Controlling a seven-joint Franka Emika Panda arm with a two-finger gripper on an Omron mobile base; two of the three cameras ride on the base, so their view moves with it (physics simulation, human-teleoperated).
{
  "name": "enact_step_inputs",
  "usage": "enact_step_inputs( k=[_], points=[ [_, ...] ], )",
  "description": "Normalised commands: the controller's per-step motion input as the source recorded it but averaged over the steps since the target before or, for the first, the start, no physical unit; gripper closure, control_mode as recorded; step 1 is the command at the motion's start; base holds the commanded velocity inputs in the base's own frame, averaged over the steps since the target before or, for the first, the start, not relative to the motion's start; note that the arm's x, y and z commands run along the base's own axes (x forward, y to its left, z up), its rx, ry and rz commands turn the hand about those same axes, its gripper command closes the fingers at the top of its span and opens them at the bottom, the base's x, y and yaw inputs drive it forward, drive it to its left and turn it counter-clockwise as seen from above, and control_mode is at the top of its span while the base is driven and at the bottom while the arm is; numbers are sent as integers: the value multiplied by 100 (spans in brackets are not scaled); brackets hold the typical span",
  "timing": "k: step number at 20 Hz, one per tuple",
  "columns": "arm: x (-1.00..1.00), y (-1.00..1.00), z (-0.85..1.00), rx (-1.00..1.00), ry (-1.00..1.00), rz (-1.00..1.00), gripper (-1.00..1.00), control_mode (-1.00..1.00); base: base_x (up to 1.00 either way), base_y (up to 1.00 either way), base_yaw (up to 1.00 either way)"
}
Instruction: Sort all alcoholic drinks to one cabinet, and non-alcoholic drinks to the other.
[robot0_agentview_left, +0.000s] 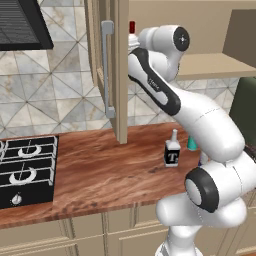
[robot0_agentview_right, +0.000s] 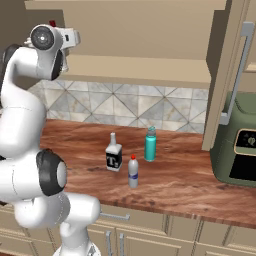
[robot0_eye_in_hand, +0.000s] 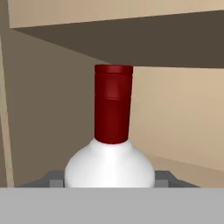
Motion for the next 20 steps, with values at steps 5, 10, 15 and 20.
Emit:
enact_step_inputs(
  k=[5, 10, 15, 20],
  points=[
    [49, 9, 0, 0, 0, 0, 100, -100, 0, 0, 0],
    [47, 6, 0, 0, 0, 0, 100, -100, 0, 0, 0],
    [39, 0, 0, 0, 0, 0, 100, -100, 0, 0, 0],
    [31, 0, -3, 0, 0, 0, 100, -100, 0, 0, 0]
  ],
)
